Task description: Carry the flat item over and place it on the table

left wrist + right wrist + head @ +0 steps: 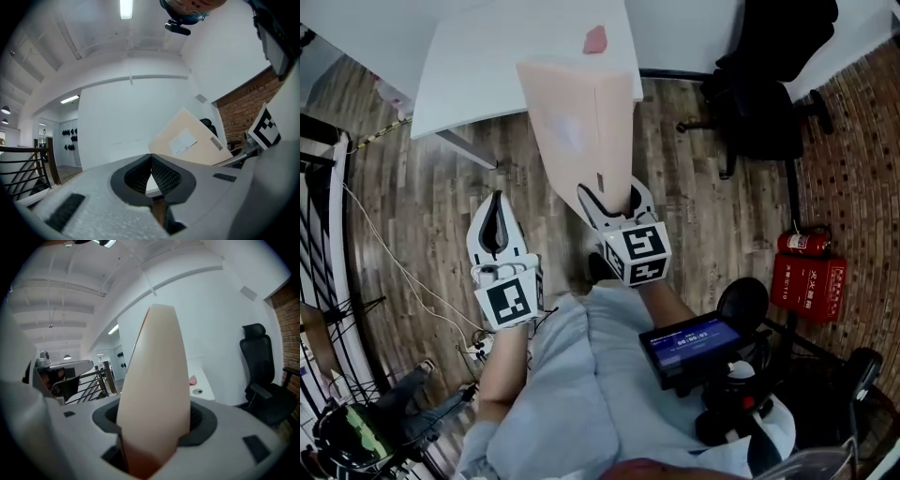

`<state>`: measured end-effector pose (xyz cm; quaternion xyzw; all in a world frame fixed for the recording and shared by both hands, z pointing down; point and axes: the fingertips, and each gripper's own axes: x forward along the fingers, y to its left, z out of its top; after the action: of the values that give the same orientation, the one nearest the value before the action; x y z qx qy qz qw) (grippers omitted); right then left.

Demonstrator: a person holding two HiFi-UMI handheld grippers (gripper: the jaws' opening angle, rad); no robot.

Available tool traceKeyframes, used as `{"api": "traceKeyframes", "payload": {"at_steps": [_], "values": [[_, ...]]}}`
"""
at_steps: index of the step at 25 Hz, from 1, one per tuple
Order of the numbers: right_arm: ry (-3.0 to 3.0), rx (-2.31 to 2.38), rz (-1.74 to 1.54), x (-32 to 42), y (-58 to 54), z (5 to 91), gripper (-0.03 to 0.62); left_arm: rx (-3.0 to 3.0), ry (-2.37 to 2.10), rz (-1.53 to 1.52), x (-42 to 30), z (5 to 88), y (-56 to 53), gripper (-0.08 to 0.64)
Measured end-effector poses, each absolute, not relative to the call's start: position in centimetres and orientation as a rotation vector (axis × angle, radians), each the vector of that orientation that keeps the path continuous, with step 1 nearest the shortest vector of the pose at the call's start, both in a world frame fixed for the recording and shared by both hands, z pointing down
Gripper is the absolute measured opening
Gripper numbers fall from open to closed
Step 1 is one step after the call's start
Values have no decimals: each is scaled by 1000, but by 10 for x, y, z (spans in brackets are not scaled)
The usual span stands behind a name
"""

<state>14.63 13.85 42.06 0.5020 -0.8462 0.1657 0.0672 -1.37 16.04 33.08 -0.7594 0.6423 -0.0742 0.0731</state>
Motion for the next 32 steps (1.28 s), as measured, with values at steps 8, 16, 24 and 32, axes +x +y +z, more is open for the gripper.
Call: {"api": "traceKeyframes", "payload": {"at_steps": [8, 16, 24, 32], "values": [[-2604, 1507, 470, 135, 86, 404, 288, -2206, 1975, -211, -38, 319, 124, 9], [-2633, 1478, 501, 71, 15, 408, 288, -2201, 2008, -157, -101, 331, 50, 8], [-2622, 1440, 560, -27, -104, 416, 288, -2198, 2022, -160, -195, 338, -72, 8], [-2644, 1446, 529, -123, -210, 400, 288, -2222, 1953, -123, -273, 318, -174, 8]]}}
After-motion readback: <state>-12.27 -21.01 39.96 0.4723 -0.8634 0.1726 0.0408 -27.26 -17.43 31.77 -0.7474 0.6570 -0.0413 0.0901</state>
